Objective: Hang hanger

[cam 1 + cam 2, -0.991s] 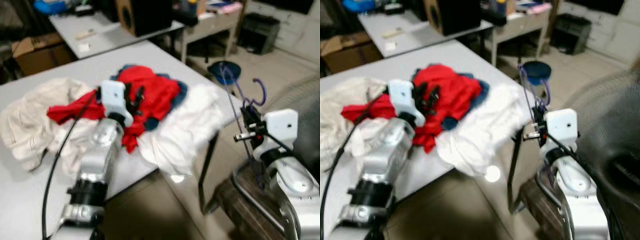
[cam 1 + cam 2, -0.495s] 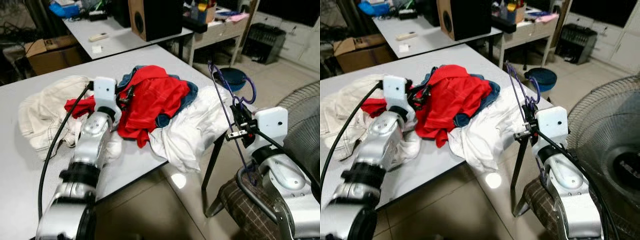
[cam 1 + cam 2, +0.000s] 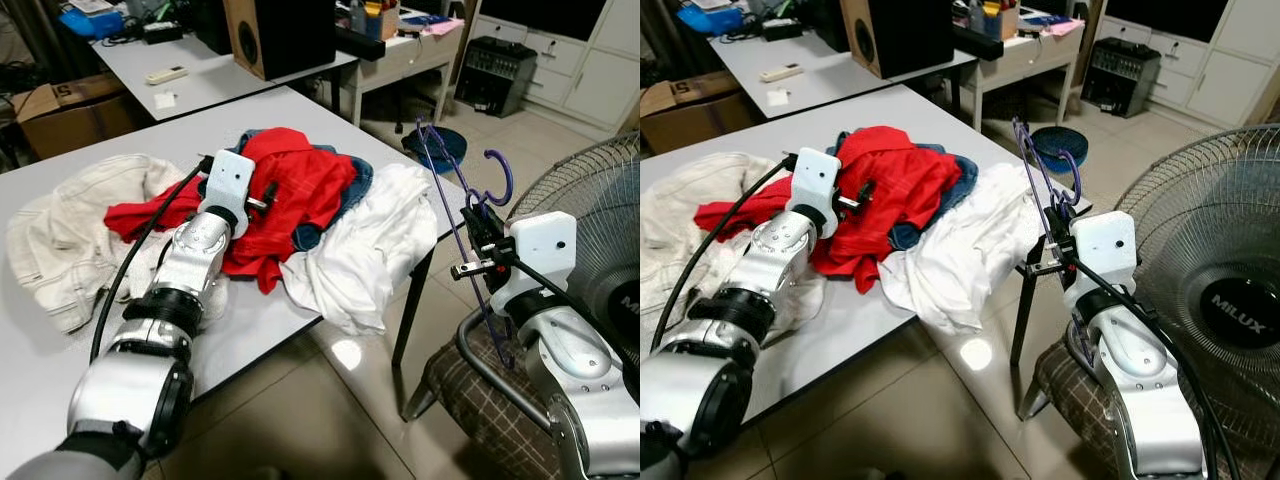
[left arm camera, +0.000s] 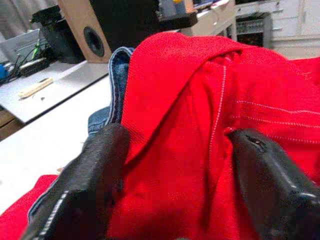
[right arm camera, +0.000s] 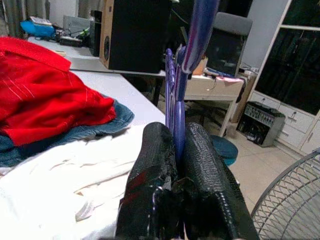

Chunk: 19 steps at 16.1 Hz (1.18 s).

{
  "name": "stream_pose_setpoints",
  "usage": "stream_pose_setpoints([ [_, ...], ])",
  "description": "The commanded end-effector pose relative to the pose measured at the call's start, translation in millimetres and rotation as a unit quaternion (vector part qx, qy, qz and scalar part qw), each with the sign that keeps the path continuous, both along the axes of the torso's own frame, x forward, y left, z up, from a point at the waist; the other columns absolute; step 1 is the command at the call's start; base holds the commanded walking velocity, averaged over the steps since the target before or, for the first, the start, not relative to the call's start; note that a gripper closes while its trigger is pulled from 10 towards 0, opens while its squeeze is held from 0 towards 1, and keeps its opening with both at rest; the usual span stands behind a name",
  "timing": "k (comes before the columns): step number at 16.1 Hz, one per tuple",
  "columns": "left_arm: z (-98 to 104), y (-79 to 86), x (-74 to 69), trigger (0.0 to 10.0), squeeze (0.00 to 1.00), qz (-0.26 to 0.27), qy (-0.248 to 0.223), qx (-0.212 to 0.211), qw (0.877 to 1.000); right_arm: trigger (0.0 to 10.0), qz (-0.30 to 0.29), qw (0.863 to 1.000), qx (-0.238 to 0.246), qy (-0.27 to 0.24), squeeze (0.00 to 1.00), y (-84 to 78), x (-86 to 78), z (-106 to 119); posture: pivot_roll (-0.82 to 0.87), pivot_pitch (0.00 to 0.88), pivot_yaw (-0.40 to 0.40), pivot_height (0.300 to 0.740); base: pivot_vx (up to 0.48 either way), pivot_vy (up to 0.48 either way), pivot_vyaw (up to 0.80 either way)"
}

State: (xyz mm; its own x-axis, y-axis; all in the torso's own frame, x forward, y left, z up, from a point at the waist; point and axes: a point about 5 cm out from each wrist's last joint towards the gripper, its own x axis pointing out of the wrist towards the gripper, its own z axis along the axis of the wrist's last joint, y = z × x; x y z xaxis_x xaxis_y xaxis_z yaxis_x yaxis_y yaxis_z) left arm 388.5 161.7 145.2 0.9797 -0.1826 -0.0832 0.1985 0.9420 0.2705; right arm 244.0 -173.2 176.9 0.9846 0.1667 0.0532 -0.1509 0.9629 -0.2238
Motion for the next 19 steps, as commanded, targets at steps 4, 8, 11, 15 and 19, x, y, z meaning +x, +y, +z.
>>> stream_pose_setpoints([
  [4, 14.9, 6.7, 6.7, 0.0, 0.00, 0.025, -0.028, 0.005, 0.999, 10.0, 0.017, 1.000, -0.005, 0.004, 0.00, 1.2, -1.0, -0.6, -0.10, 0.000, 0.077, 0.740, 0.000, 0.000, 0.00],
  [8, 20.7, 8.9, 8.5, 0.0, 0.00, 0.016, -0.040, -0.009, 0.999, 10.0, 0.021, 1.000, -0.008, 0.006, 0.00, 1.6, -0.8, -1.3, -0.09, 0.000, 0.073, 0.740, 0.000, 0.000, 0.00],
  [11, 22.1, 6.6, 8.5, 0.0, 0.00, 0.001, -0.044, -0.019, 0.999, 10.0, 0.024, 1.000, -0.009, 0.006, 0.00, 2.9, -0.7, -2.0, -0.09, 0.000, 0.074, 0.740, 0.000, 0.000, 0.00],
  [15, 19.5, 4.8, 7.5, 0.0, 0.00, -0.014, -0.040, -0.026, 0.999, 10.0, 0.027, 1.000, -0.011, 0.006, 0.00, 4.2, -1.4, -2.6, -0.09, 0.000, 0.077, 0.740, 0.000, 0.000, 0.00],
  [19, 17.9, 8.0, 7.6, 0.0, 0.00, -0.004, -0.035, -0.018, 0.999, 10.0, 0.028, 1.000, -0.013, 0.006, 0.00, 4.9, -2.3, -3.0, -0.10, 0.000, 0.079, 0.740, 0.000, 0.000, 0.00],
])
